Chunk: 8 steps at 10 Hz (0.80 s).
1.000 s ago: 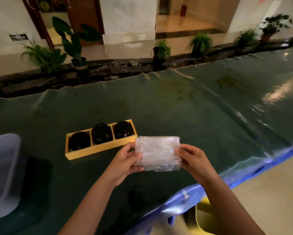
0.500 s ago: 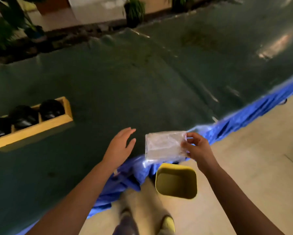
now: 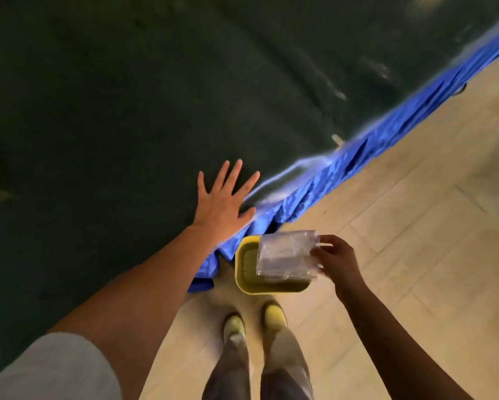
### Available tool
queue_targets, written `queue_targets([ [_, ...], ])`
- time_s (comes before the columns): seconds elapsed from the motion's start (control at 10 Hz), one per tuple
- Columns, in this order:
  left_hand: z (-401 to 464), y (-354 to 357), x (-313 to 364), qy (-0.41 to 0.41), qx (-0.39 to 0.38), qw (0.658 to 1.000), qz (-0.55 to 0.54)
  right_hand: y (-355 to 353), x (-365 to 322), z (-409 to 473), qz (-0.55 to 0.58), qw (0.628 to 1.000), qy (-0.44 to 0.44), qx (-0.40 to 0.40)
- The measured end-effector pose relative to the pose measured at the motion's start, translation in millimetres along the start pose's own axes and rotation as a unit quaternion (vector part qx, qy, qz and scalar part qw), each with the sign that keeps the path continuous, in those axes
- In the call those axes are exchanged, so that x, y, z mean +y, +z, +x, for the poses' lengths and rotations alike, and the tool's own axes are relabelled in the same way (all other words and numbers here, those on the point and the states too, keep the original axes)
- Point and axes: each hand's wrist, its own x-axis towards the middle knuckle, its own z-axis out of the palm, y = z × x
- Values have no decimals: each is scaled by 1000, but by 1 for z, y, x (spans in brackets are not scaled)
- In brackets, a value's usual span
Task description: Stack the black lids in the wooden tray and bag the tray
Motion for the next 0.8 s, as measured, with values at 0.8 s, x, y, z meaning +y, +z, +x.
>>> queue_targets([
  [0.8, 2, 19, 3, 2, 116, 993, 11, 137, 206, 207, -305, 951, 15, -47],
])
